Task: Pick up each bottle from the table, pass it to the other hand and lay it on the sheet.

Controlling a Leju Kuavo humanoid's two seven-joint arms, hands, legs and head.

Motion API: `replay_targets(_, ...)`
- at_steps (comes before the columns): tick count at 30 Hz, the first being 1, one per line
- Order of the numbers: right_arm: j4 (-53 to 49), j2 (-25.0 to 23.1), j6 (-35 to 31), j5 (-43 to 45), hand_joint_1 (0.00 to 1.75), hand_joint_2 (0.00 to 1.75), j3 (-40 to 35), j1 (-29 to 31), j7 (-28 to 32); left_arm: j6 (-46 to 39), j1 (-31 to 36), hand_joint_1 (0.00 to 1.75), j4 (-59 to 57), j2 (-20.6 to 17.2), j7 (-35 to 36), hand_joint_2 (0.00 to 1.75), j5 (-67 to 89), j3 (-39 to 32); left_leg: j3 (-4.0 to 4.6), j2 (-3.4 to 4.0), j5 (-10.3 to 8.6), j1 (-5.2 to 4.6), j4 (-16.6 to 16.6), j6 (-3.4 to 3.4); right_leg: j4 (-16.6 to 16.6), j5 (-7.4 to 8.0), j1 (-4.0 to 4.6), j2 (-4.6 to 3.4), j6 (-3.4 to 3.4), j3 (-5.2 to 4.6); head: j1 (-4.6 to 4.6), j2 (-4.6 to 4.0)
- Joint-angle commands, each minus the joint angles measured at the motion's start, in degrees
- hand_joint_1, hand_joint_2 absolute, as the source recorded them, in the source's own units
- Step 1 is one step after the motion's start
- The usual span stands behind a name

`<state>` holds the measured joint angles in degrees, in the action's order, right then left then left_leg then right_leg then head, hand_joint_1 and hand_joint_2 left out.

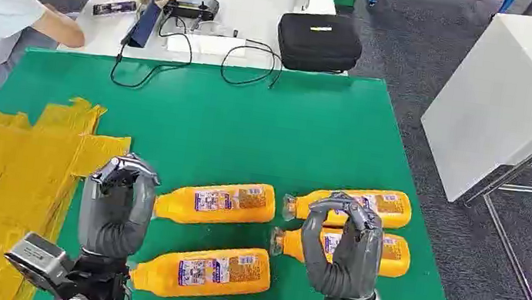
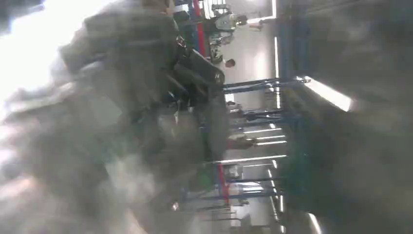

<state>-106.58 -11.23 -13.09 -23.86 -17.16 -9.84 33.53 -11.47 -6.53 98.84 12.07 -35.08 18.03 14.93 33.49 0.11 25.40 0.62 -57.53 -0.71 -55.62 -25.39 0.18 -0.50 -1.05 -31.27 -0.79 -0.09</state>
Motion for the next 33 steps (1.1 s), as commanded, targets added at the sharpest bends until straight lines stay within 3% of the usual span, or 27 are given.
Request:
replay_targets(1, 9.2, 2.4, -3.0, -7.8, 0.0, 1.75, -0.7, 4.9, -6.5, -0.4, 0.7, 0.0, -1.5, -1.0, 0.3, 1.75, -0.5, -0.9, -0.13, 0.11, -0.01, 0.0, 0.1, 0.0, 0.1, 0.05, 0.0, -0.08, -0.03, 0.1, 0.0, 0.0)
replay_targets(10, 22.4, 5.7, -3.5, -26.2, 0.0, 1.75, -5.2, 13.1, -17.5, 1.8, 2.2, 0.0, -3.6, 0.0, 0.7, 1.75, -2.3, -2.4, -0.18, 0.17, -0.03, 0.01, 0.1, 0.0, 0.2, 0.1, 0.01, -0.14, -0.03, 0.14, 0.0, 0.0)
replay_targets(18, 23.8, 6.5, -3.5, -28.8, 0.0, 1.75, -6.3, 14.2, -18.4, 2.4, 2.9, 0.0, -4.2, 0.1, 0.8, 1.75, -2.5, -2.3, -0.14, 0.03, -0.03, -0.01, 0.1, 0.0, 0.1, 0.03, -0.01, 0.02, -0.04, 0.13, 0.0, -0.02)
replay_targets(23, 33.0, 7.5, -3.7, -36.0, 0.0, 1.75, -10.1, 21.3, -21.9, 4.1, 5.5, 0.0, -6.9, 0.5, 1.2, 1.75, -3.3, -2.0, -0.08, 0.1, -0.05, -0.01, 0.1, -0.01, 0.1, 0.08, -0.01, -0.07, -0.04, 0.06, 0.0, 0.0)
replay_targets(28, 35.6, 7.9, -2.7, -37.7, 0.0, 1.75, -11.5, 23.5, -22.9, 4.7, 6.1, 0.0, -7.4, 0.4, 1.3, 1.75, -3.6, -1.8, -0.05, 0.01, -0.08, -0.01, 0.1, -0.01, 0.1, 0.08, -0.01, 0.04, -0.05, 0.05, 0.0, 0.0)
replay_targets(33, 48.8, 6.6, -0.4, -41.1, 0.0, 1.75, -15.1, 32.4, -25.5, 5.9, 8.5, 0.0, -10.2, 0.7, 1.4, 1.75, -4.5, -1.6, -0.13, 0.2, -0.09, -0.03, 0.1, -0.03, 0.1, 0.13, -0.03, -0.15, -0.07, 0.07, 0.0, 0.0)
